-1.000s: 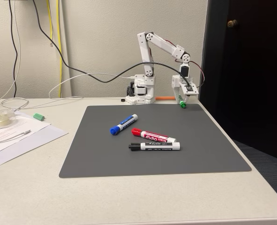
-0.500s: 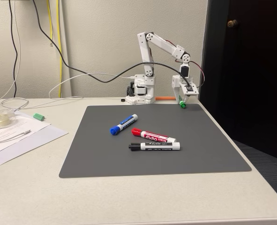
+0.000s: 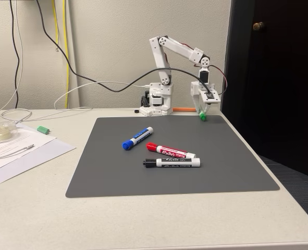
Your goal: Pick up the green marker.
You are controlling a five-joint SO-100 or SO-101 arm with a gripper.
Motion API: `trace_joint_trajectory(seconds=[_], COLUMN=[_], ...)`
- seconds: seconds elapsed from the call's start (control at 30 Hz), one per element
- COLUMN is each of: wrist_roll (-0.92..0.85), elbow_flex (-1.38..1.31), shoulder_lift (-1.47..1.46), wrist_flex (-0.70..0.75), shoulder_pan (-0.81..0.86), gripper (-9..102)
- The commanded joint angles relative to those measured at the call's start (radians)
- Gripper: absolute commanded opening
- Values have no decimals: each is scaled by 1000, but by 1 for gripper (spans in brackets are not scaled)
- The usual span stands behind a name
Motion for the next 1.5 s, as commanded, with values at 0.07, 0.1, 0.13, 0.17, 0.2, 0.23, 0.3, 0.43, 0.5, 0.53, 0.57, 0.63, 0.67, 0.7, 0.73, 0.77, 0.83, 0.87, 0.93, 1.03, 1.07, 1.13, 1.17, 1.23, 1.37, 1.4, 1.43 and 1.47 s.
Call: trace_joint_trajectory(seconds=[0.07,0.1,0.13,0.17,0.2,0.23,0.3,0.43,0.5,0.53,0.57,0.63,0.67,0.7,0.73,0.77,0.83,0.87,0.93,1.03,1.07,1.13,1.17,1.23,1.37,1.4,1.43,1.47], wrist_roll=[-2,0,2,5,5,5,3,5,8,9,12,14,12,11,8,6,3,3,3,0,0,-2,-2,-2,0,0,0,0], elbow_flex=[-87,-95,-103,-109,-114,-115,-115,-114,-114,-114,-114,-114,-114,-114,-114,-110,-101,-100,-100,-100,-100,-100,-100,-100,-100,-100,-100,-100], shoulder_lift=[26,25,23,23,21,21,8,-72,-107,-109,-107,-101,-101,-101,-101,-101,-104,-110,-123,-132,-135,-146,-150,-161,-166,-170,-175,-176], wrist_flex=[25,25,26,26,25,21,15,-3,-18,-23,-26,-26,-23,-18,-11,-6,-5,-5,-11,-25,-29,-38,-43,-49,-57,-58,-60,-61], shoulder_pan=[21,26,31,35,38,40,40,29,23,20,17,12,9,8,5,-2,-14,-18,-26,-32,-35,-41,-43,-44,-46,-46,-46,-46], gripper=[10,10,10,10,10,10,10,10,13,15,18,18,18,18,18,18,18,18,15,13,13,13,13,13,13,13,13,13])
